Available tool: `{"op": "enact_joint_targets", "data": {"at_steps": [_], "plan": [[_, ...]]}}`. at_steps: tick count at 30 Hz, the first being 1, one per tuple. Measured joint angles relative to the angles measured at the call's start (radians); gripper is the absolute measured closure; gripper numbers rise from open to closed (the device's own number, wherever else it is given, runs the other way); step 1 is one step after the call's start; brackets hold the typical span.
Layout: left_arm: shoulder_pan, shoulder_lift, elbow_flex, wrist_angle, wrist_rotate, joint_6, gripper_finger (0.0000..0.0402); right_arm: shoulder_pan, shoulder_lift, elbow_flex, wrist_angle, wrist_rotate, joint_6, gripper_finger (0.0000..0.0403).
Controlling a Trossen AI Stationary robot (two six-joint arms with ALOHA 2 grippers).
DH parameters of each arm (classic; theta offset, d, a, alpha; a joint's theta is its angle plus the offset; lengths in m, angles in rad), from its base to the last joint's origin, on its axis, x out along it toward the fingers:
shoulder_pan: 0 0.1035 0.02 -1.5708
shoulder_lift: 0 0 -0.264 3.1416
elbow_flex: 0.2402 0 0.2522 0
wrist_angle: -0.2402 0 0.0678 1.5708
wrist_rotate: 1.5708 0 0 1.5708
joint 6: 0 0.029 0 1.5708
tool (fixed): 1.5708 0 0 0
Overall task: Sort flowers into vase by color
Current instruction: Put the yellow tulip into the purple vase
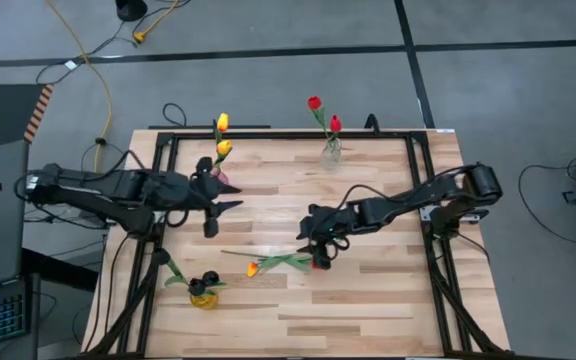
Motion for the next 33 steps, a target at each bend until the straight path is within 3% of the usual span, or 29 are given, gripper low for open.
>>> {"op": "enact_joint_targets", "data": {"at_steps": [11,19,24,33], "plan": [[0.066,0.059,-0.001,0.072,0.077,0.026,0.0285,-0.001,0.233,0.052,0.065,-0.002,-0.074,0.0198],[0.082,0.067,-0.001,0.073,0.104,0.025,0.0285,-0.001,0.244,0.062,0.045,-0.002,-0.100,0.0201],[0.082,0.067,-0.001,0.073,0.104,0.028,0.0285,0.004,0.310,0.061,0.046,0.002,-0.108,0.0218],[0.082,0.067,-0.001,0.070,0.105,0.024,0.0285,-0.003,0.318,0.063,0.045,-0.002,-0.098,0.0253]]}}
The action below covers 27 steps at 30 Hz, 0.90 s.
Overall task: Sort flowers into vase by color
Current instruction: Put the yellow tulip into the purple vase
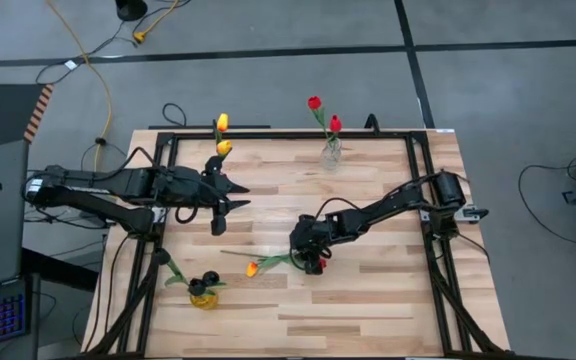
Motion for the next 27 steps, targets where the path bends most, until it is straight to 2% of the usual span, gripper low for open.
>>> {"op": "enact_joint_targets", "data": {"at_steps": [11,27], "plan": [[0.000,0.000,0.000,-0.001,0.001,-0.002,0.0285,0.000,0.000,0.006,-0.006,0.001,0.002,0.0327],[0.000,-0.031,0.001,0.002,0.001,0.005,0.0285,-0.026,0.002,0.142,-0.119,-0.004,-0.024,0.0370]]}}
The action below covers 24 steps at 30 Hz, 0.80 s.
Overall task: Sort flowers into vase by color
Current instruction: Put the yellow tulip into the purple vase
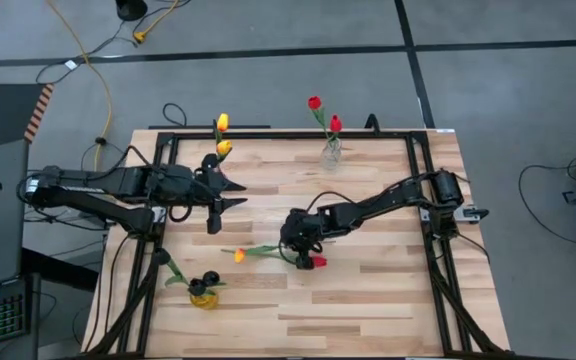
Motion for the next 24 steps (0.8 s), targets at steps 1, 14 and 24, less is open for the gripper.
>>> {"op": "enact_joint_targets", "data": {"at_steps": [1,14,24], "plan": [[0.000,-0.007,0.000,0.000,0.000,0.001,0.0285,-0.007,0.000,0.011,-0.002,0.000,-0.010,0.0371],[0.000,-0.197,0.000,0.001,-0.003,0.106,0.0285,-0.156,0.000,0.155,0.185,0.003,-0.130,0.0368],[0.000,-0.300,0.000,0.017,-0.062,0.253,0.0270,-0.220,-0.001,0.155,0.617,0.006,-0.107,0.0368]]}}
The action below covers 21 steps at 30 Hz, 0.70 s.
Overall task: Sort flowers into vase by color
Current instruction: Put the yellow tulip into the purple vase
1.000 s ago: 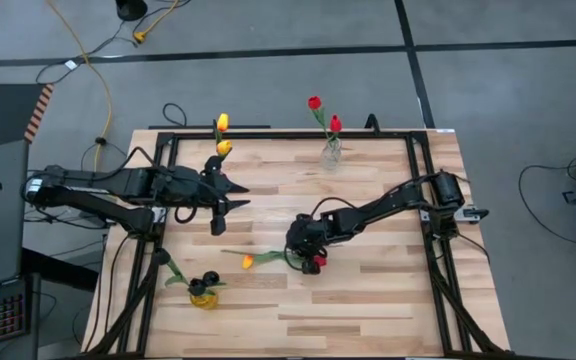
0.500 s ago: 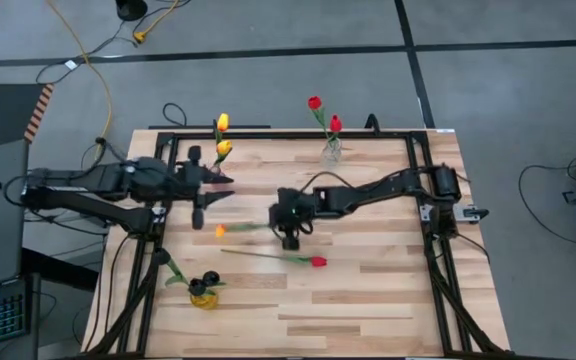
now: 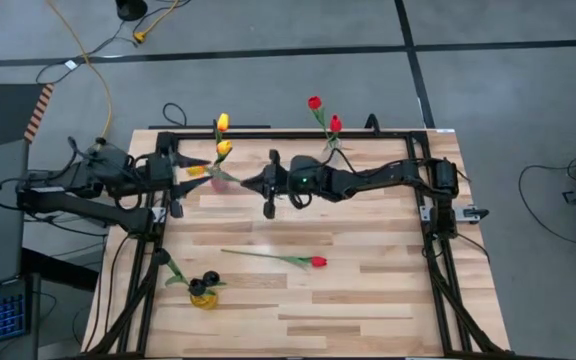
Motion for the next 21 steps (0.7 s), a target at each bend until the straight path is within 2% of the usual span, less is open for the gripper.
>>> {"op": "enact_joint_targets", "data": {"at_steps": [8,11,14,21], "plan": [[0.000,-0.003,0.000,0.060,-0.121,0.122,0.0199,-0.016,0.000,0.000,0.262,0.054,-0.038,0.0368],[0.000,-0.003,0.001,0.074,-0.136,0.144,0.0175,-0.017,0.000,0.000,0.348,0.060,-0.078,0.0368],[0.000,-0.003,0.001,0.105,-0.136,0.145,0.0166,-0.016,0.000,0.000,0.417,0.074,-0.113,0.0368],[0.000,-0.011,0.001,0.185,-0.112,0.141,0.0164,-0.019,-0.002,0.000,0.495,0.229,-0.163,0.0367]]}}
